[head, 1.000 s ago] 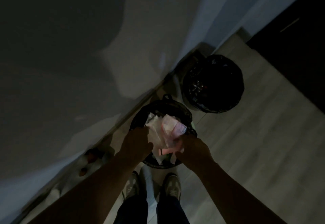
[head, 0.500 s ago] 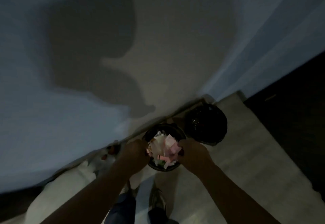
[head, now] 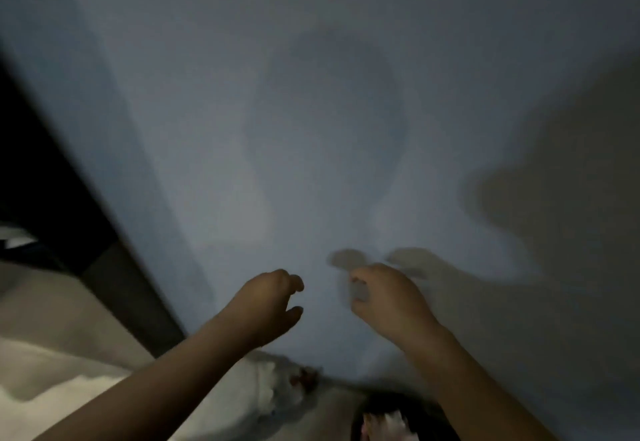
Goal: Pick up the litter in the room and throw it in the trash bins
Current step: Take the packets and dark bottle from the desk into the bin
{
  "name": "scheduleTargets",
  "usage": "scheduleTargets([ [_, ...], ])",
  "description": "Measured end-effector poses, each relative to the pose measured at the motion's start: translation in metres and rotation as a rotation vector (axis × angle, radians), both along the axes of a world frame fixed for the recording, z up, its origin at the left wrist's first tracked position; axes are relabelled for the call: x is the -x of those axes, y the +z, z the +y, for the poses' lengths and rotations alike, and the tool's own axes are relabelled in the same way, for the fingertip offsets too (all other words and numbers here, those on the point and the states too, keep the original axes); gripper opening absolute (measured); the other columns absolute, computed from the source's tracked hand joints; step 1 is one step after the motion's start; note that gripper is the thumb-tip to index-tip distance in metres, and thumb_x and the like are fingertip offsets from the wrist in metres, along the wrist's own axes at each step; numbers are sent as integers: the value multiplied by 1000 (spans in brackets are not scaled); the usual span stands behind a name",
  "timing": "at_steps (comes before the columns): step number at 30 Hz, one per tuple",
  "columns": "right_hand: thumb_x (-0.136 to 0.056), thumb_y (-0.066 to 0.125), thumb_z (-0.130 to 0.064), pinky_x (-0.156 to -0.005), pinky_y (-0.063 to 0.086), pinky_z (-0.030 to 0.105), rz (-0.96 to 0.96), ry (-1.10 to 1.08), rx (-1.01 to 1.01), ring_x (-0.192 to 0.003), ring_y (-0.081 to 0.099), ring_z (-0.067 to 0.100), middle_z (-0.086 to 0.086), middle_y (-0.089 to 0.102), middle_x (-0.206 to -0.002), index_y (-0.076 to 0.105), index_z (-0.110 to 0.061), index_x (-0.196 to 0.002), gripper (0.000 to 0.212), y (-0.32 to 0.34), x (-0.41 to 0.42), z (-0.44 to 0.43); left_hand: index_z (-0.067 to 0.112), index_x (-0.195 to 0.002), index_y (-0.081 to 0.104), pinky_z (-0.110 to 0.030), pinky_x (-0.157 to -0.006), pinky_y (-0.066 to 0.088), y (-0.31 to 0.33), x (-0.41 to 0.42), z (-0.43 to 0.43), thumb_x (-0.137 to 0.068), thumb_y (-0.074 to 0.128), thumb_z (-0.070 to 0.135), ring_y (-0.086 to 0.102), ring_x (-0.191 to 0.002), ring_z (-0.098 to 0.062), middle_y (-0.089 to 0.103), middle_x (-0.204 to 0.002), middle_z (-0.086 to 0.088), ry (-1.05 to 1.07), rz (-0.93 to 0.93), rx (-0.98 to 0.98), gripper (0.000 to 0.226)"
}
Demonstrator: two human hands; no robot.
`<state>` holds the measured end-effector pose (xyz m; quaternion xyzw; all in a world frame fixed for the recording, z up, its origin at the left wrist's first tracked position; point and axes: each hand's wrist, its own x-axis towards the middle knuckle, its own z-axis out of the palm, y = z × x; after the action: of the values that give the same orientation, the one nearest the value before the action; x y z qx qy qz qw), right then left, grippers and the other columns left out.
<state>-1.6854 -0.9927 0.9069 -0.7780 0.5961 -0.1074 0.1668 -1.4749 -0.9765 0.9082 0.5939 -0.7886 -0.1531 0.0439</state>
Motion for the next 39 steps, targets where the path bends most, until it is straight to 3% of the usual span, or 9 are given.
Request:
scheduleTargets([
  [8,-84,60,-36,-87,43,25,-9,444,296,-107,56,15,-6,58,-120,56,-29,-124,41,133,-214,12,25,-125,55,-25,-87,48,128,-194,88,-87,59,38,60,-106,-14,59,-117,6,355,-61,280,41],
  [13,-85,61,-36,-92,44,26,-89,631,425,-111,56,12,-8,59,-123,56,-29,-126,42,203,-343,84,25,-119,60,-26,-87,48,198,-315,206,-84,62,35,60,-105,-14,63,-116,5,537,-81,465,37],
  [18,-83,64,-36,-86,47,27,-186,754,522,-103,58,9,-10,61,-110,61,-30,-118,36,256,-466,176,29,-117,61,-24,-87,49,238,-417,335,-84,64,39,60,-100,-5,63,-110,13,673,-130,579,35],
  [25,-84,64,-37,-85,49,31,-273,932,591,-99,58,9,-11,62,-106,62,-31,-112,29,286,-609,278,27,-115,63,-27,-89,48,263,-521,459,-84,63,39,59,-102,-7,63,-109,10,855,-207,636,33],
  [29,-84,63,-36,-85,48,26,-265,1024,614,-99,58,6,-15,60,-104,62,-32,-110,27,291,-676,308,30,-118,60,-21,-92,45,262,-570,504,-85,61,39,55,-103,-1,59,-110,14,944,-234,651,34],
  [39,-84,64,-41,-88,49,26,-322,1178,627,-101,58,3,-16,61,-108,59,-33,-119,37,294,-836,297,29,-123,58,-17,-91,43,272,-703,521,-86,60,40,55,-106,-2,59,-114,12,1129,-352,682,38],
])
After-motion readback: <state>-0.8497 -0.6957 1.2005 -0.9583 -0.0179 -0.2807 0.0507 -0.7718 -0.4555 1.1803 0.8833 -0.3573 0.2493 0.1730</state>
